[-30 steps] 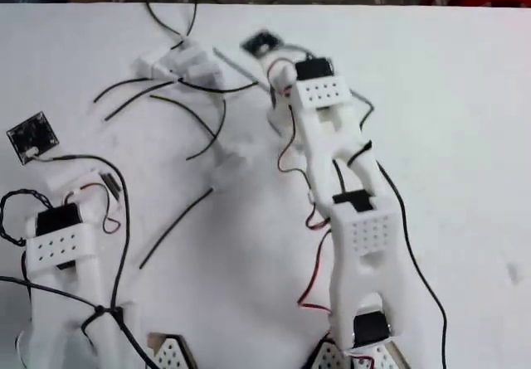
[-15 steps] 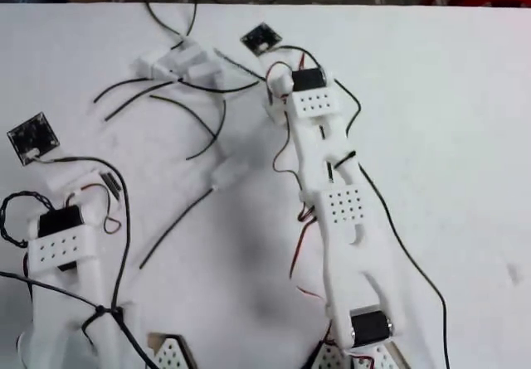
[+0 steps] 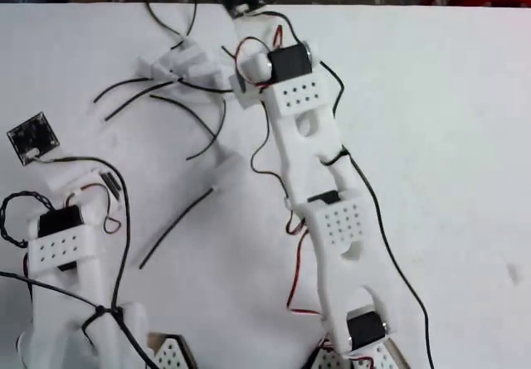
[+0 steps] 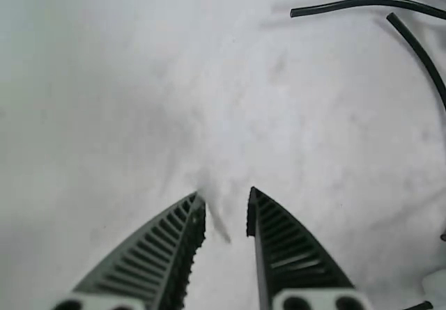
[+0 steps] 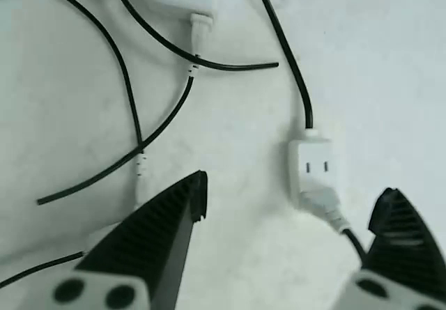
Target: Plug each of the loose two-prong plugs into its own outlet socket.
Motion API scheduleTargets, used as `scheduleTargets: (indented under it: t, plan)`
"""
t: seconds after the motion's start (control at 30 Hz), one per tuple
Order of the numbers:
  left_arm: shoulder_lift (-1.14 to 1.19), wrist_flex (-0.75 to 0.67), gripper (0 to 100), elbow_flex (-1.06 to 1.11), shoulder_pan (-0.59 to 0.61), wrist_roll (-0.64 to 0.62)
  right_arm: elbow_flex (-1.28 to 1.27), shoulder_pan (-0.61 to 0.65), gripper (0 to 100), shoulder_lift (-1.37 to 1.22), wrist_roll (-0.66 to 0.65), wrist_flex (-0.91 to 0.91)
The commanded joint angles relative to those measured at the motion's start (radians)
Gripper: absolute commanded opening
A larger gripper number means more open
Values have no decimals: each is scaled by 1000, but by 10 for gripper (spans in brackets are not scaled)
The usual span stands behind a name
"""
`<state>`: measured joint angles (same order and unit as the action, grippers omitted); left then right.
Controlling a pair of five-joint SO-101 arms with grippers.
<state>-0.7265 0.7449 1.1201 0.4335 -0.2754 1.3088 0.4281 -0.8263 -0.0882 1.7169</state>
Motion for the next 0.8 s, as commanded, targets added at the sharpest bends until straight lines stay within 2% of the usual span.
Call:
scheduleTargets:
  t: [0.0, 0.23, 0.37, 0.57, 0.77]
  plan:
    - [-27, -17, 112, -5, 5, -8, -201, 56, 358, 208, 180, 5]
    - [-25, -20, 112, -5, 5, -8, -539, 154, 358, 400, 476, 4]
    - [-25, -20, 112, -5, 5, -8, -663, 193, 358, 395, 508, 2]
    - [-24, -21, 112, -5, 5, -8, -686, 203, 358, 266, 520, 2]
    - [-24, -21, 112, -5, 5, -8, -568, 203, 358, 127, 733, 1]
